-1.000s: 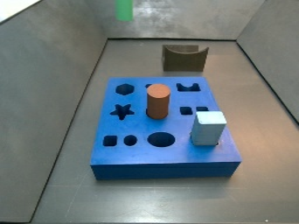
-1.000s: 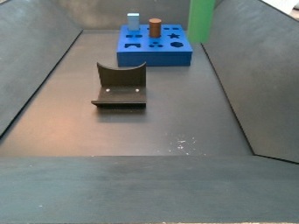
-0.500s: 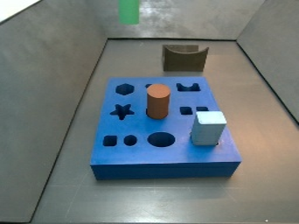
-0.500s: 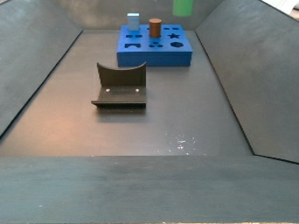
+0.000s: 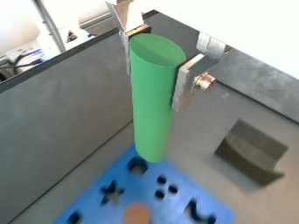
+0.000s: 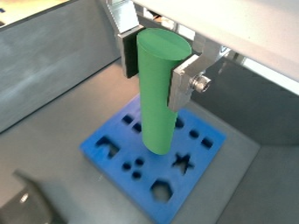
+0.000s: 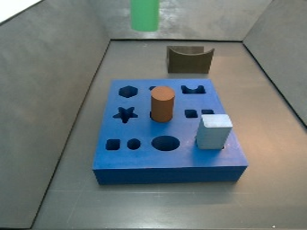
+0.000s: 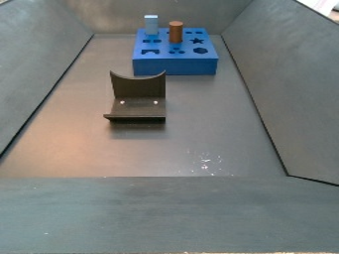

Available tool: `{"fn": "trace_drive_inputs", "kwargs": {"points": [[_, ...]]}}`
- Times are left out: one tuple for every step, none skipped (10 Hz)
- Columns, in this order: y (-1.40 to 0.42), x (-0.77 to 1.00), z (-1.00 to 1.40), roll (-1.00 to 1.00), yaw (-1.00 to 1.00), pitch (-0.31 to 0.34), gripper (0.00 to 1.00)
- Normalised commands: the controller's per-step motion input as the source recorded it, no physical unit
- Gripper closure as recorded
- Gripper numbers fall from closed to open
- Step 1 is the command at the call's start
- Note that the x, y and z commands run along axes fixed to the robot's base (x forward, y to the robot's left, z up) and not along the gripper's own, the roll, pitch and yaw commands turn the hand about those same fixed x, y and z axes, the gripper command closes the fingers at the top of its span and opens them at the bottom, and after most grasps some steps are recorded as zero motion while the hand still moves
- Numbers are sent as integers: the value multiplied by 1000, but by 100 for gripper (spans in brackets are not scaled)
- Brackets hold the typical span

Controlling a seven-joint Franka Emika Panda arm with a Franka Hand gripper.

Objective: Pick up the oval object. Move up. Move to above the board. Insert the oval object.
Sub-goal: Move to above the board, then insert the oval object.

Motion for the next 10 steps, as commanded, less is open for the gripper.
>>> {"fn": "trace_drive_inputs", "kwargs": {"points": [[-480, 223, 130, 17, 9, 128, 100], [-240, 133, 71, 23, 12, 98, 100], [-51, 3, 0, 0, 0, 0, 100], [-311, 180, -111, 0, 0, -37, 100], [-491, 483, -217, 0, 9, -41, 100], [-646, 629, -297, 29, 14, -7, 100], [-494, 626, -514, 34, 0, 0, 100], [-520, 657, -631, 69, 0, 0, 100], [-540, 423, -717, 96, 0, 0, 100], [-377, 537, -589, 84, 0, 43, 100]]}}
